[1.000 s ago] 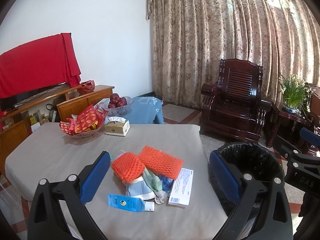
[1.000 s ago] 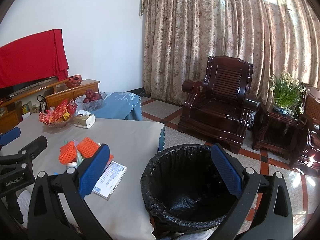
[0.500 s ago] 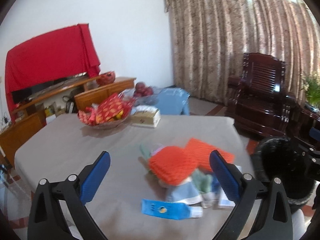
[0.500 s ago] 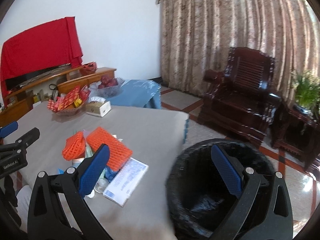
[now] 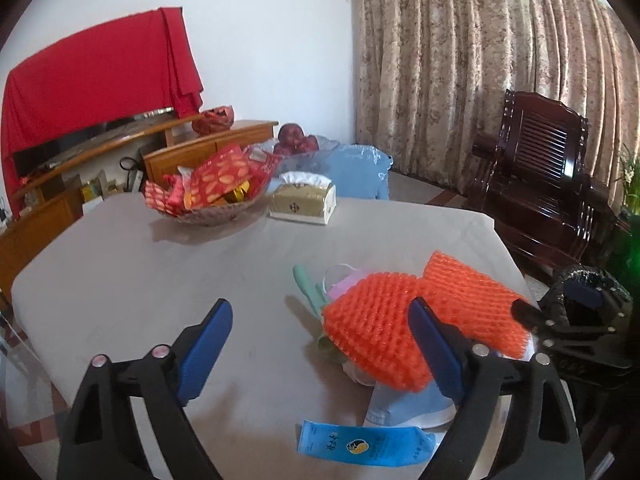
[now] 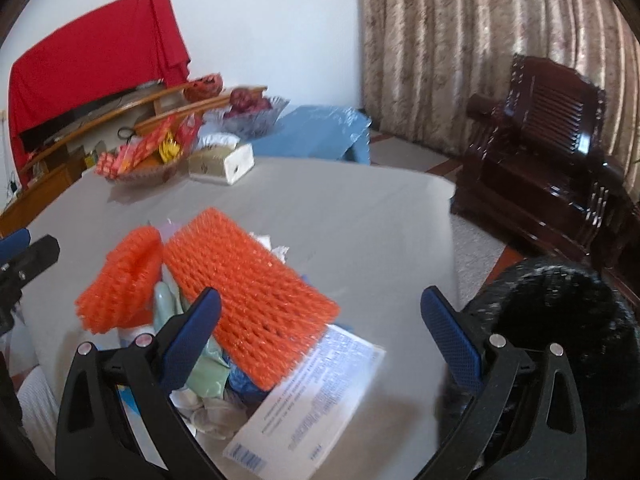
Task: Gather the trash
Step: 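Grasp an orange foam net with each gripper from the pile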
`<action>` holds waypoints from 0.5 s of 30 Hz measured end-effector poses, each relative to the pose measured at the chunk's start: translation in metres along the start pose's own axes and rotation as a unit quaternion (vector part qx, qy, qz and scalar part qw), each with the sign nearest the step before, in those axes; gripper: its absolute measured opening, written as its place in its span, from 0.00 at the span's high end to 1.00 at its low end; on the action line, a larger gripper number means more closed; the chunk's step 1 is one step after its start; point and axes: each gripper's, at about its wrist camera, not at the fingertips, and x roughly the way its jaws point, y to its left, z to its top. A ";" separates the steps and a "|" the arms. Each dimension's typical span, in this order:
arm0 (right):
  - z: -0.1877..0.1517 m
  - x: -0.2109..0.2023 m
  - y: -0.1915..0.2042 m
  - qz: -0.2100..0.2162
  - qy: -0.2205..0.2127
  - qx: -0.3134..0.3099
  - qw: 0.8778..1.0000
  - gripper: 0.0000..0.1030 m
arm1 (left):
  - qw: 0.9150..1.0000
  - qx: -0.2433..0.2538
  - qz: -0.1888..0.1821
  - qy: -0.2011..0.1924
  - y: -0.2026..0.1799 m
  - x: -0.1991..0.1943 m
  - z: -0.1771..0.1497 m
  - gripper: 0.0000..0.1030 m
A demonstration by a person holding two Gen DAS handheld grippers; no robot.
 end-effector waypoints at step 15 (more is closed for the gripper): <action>0.001 0.016 0.015 0.114 0.040 -0.025 0.992 0.90 | 0.998 0.007 -0.046 0.045 -0.016 0.033 -0.009 0.15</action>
